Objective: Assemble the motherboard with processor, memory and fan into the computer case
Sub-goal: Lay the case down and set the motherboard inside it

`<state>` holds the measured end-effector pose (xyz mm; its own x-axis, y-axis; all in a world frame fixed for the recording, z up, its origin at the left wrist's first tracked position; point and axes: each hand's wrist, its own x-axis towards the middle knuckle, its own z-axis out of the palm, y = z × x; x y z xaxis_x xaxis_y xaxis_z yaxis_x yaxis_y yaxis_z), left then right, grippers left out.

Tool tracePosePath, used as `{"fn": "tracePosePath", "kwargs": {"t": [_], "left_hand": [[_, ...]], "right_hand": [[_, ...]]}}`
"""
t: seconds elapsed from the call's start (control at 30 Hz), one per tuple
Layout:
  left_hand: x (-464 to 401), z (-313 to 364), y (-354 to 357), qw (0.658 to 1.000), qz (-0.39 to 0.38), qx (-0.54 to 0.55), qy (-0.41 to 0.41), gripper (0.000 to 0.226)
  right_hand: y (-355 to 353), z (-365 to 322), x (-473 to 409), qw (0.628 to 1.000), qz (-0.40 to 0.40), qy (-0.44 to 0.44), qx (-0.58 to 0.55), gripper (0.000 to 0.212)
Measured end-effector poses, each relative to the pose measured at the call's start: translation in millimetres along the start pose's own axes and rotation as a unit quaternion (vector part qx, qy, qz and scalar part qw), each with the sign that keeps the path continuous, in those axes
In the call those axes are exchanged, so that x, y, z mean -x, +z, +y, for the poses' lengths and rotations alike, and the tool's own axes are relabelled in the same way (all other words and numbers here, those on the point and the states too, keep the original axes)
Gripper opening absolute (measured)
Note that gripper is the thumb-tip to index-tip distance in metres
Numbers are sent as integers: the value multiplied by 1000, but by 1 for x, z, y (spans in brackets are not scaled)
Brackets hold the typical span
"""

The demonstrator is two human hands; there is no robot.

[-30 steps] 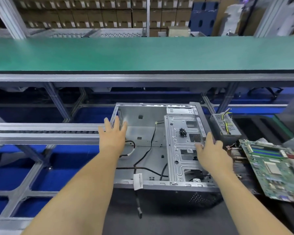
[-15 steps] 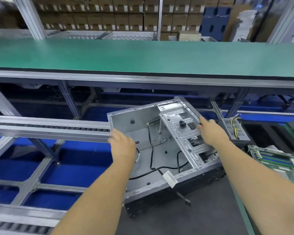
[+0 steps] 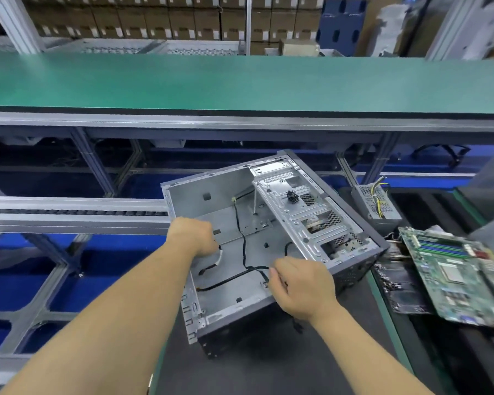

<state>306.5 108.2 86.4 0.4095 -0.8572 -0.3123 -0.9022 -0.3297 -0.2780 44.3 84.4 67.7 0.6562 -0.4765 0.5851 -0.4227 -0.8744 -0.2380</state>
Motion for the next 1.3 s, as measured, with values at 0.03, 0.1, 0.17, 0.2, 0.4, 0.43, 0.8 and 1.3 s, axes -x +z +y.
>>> {"fn": "tracePosePath", "kwargs": {"t": [0.03, 0.1, 0.17, 0.2, 0.4, 0.43, 0.8, 1.3], "left_hand": [[3, 2, -1, 1000, -9, -4, -3, 30], [9, 10, -3, 999, -30, 9, -14, 28], [17, 26, -7, 997, -63, 42, -28, 25], [22, 38, -9, 995, -79, 53, -26, 24], [38, 100, -13, 972, -131, 192, 22, 32], [35, 95, -14, 967, -114, 225, 39, 33], [6, 35, -4, 956, -126, 257, 70, 25], [28, 96, 3, 976, -141, 122, 111, 33]], "right_hand": [[2, 6, 3, 1000, -7, -22, -1, 35], [-1, 26, 1, 998, -46, -38, -7, 34], [-11, 55, -11, 994, -110, -4, -20, 33], [-17, 73, -18, 989, -147, 19, -28, 31], [-34, 118, -65, 939, -280, 184, -77, 21], [-37, 113, -65, 935, -262, 220, -94, 21], [-18, 48, -20, 936, -240, 203, 159, 52], [-42, 93, -30, 968, -96, 148, 178, 24]]}}
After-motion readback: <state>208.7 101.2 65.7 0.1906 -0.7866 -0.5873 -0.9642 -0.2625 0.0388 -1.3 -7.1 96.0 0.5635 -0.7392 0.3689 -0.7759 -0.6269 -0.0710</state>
